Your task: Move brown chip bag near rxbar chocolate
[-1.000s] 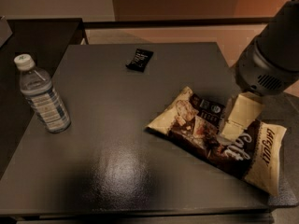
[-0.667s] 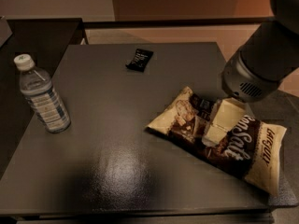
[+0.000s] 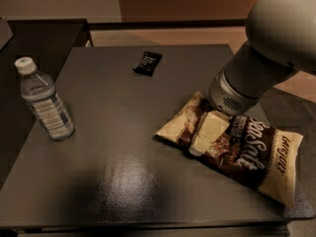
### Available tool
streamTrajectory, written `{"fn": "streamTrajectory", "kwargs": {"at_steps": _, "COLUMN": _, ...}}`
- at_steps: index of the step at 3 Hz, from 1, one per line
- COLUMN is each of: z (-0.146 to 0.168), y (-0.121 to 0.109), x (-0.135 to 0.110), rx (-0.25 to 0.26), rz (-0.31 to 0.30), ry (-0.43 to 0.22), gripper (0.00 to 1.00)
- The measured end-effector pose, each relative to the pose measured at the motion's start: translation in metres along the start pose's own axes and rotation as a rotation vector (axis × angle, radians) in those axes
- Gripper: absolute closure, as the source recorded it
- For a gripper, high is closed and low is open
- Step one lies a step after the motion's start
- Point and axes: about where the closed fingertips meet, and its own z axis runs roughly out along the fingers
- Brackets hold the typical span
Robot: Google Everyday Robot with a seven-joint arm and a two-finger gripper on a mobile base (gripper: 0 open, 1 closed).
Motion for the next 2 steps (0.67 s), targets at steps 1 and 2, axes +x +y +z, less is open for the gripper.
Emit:
{"fn": "streamTrajectory", "kwargs": {"at_steps": 1, "z": 0.0207, "y": 0.0001, "x": -0.0028, "rx": -0.029, "rz": 0.009, "ry": -0.005, "gripper": 0.0}}
{"fn": "streamTrajectory", "kwargs": {"at_steps": 2, "z": 0.0273, "y": -0.0005, "x": -0.0009, "rx": -0.039, "rz": 0.011, "ry": -0.005, "gripper": 0.18}}
